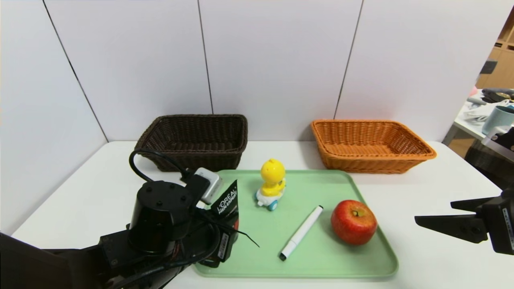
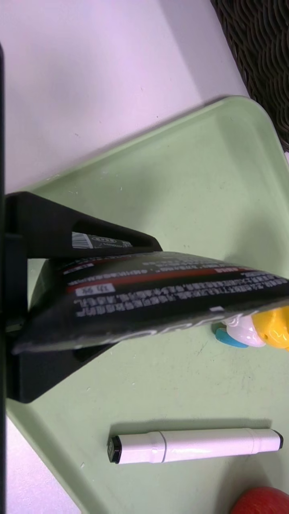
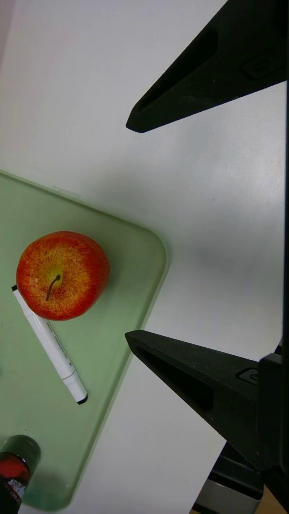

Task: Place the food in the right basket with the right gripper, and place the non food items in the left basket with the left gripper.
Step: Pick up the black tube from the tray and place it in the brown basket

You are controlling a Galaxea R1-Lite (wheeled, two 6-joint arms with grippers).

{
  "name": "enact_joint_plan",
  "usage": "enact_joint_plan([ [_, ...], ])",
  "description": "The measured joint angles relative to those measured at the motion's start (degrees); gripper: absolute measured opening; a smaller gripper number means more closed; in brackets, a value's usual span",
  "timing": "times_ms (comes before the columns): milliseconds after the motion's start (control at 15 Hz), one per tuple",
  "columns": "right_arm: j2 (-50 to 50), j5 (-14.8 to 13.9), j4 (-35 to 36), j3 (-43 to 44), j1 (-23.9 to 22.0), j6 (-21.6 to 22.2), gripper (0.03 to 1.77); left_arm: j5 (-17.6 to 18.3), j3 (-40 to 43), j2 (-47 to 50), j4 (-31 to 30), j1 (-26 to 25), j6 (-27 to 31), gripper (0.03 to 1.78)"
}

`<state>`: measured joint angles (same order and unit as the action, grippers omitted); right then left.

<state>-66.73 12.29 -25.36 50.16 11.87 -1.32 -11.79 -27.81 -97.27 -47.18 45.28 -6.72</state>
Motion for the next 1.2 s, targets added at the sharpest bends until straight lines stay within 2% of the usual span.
enact_joint_plan([
  [200,0.02,0.0,0.09,0.0,0.02,0.0,1.7,0.16,-1.4,2.67,0.46,-1.68,1.54,0.38],
  [333,0.02,0.0,0.15,0.0,0.05,0.05,1.7,0.27,-4.06,4.52,1.76,-4.95,4.51,0.38],
  [733,-0.11,0.02,0.52,-0.06,0.17,0.02,1.7,0.74,-18.55,7.28,13.31,-15.02,11.37,0.38],
  [867,-0.29,0.0,0.52,-0.02,0.2,0.02,1.7,0.82,-23.06,5.75,13.86,-17.8,13.25,0.38],
  [1200,-0.66,0.0,0.74,0.02,0.22,-0.06,1.7,0.88,-35.04,-3.04,15.48,-23.94,13.76,0.38],
])
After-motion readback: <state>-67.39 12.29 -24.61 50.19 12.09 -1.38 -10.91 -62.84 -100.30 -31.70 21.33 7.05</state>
